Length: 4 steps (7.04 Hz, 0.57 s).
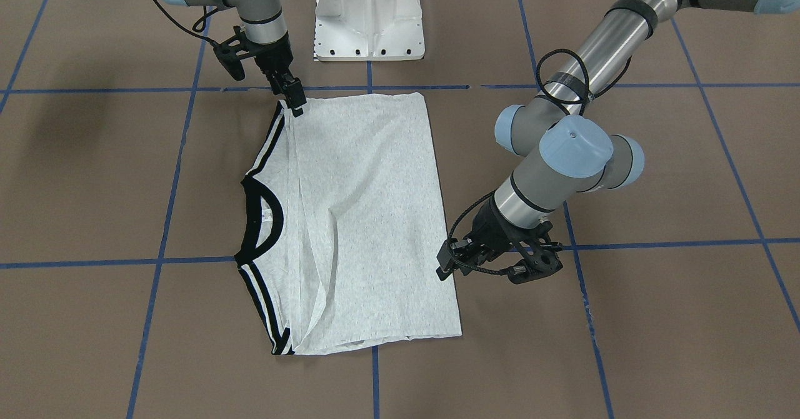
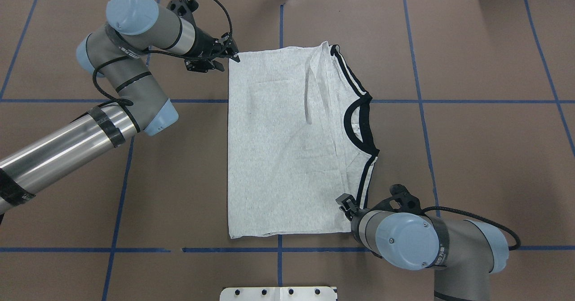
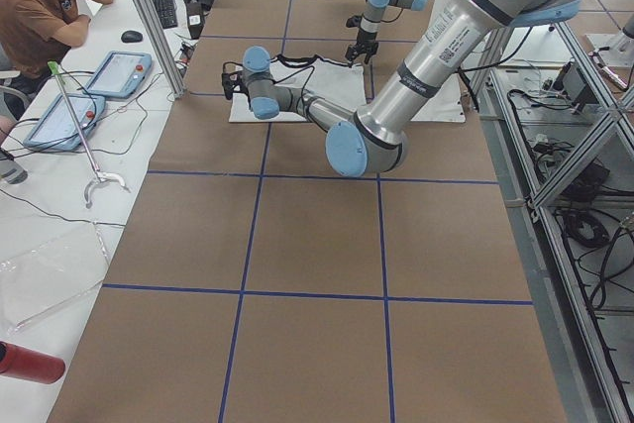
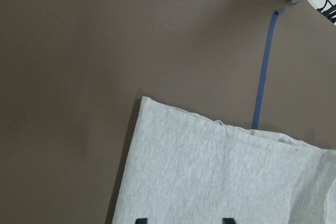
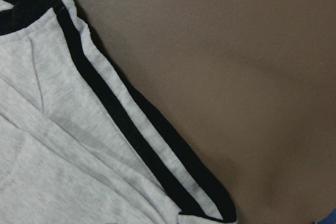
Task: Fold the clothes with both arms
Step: 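Move the left gripper to a near corner while the right grasps the other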
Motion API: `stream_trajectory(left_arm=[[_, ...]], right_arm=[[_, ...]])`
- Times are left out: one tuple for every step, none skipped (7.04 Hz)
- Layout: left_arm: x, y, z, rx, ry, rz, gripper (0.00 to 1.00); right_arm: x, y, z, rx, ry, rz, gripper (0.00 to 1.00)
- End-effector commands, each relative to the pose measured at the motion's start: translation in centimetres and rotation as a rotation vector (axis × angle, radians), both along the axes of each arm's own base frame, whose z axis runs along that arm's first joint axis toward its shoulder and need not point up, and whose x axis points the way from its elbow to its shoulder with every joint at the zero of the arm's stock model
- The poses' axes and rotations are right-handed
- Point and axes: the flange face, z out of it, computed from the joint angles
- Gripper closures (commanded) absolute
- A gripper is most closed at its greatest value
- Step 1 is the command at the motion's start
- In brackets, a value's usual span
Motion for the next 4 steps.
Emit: stream_trajectory(left_arm=[[-0.69, 0.66, 1.04, -0.002, -0.002, -0.001, 0.44], [-0.77, 0.77, 1.05, -0.001, 0.000, 0.000, 0.44], [-0.81, 0.79, 1.10, -0.001, -0.001, -0.001, 0.44], [-1.09, 1.09, 1.74, -0.004, -0.004, -0.001, 0.43]], right_arm=[[-0.20, 0.00, 0.08, -0.001, 0.002, 0.001, 0.31], [-0.15, -0.09, -0.08, -0.001, 0.007, 0.003, 0.82], [-0.04, -0.14, -0.24, -0.001, 0.002, 0.004, 1.00], [0.00, -0.15, -0.31, -0.002, 0.000, 0.007, 1.00]])
